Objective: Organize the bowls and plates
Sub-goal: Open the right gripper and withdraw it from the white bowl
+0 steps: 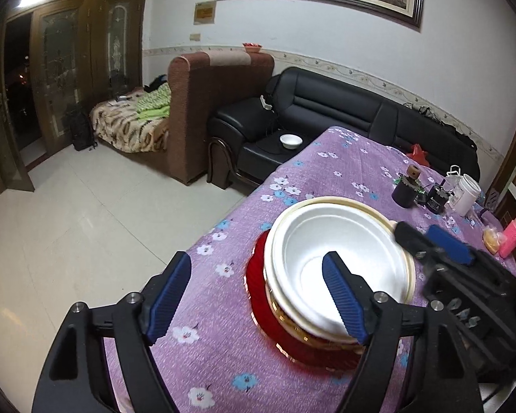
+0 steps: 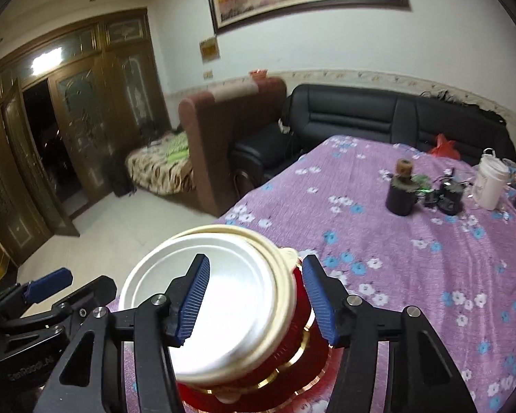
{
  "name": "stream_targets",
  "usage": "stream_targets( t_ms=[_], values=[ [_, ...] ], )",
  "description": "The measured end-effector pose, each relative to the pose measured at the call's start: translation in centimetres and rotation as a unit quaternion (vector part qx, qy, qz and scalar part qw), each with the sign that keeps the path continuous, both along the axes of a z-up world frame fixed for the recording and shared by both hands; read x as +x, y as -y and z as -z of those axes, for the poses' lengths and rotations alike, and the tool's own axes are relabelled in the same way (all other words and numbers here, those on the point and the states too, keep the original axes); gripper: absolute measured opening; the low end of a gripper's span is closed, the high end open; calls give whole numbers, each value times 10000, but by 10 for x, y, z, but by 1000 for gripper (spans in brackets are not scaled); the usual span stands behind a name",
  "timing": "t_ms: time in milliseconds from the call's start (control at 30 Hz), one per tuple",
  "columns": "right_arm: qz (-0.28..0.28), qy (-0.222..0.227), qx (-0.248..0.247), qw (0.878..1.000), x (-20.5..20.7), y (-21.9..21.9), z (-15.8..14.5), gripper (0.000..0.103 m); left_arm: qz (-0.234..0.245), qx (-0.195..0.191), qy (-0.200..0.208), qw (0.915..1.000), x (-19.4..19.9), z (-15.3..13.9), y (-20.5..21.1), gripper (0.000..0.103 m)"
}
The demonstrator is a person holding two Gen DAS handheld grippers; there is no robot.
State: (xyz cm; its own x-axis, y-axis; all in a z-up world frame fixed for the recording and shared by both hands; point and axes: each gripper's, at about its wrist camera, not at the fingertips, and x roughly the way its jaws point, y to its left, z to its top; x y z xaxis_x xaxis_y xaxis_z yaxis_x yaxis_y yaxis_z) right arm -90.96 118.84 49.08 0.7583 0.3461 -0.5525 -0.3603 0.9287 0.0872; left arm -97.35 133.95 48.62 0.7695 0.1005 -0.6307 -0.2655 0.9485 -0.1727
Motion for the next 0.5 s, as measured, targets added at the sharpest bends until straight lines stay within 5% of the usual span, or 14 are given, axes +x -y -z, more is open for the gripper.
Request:
stream_targets(
  t_ms=[233, 500],
  values=[
    [297, 82, 448, 9985, -45, 38, -2, 71, -425, 478, 230, 9977, -34, -3, 24, 92],
    [587, -301, 632, 9958, -81, 72, 26, 73, -177, 567, -79, 9982, -48, 8, 55, 96]
  ],
)
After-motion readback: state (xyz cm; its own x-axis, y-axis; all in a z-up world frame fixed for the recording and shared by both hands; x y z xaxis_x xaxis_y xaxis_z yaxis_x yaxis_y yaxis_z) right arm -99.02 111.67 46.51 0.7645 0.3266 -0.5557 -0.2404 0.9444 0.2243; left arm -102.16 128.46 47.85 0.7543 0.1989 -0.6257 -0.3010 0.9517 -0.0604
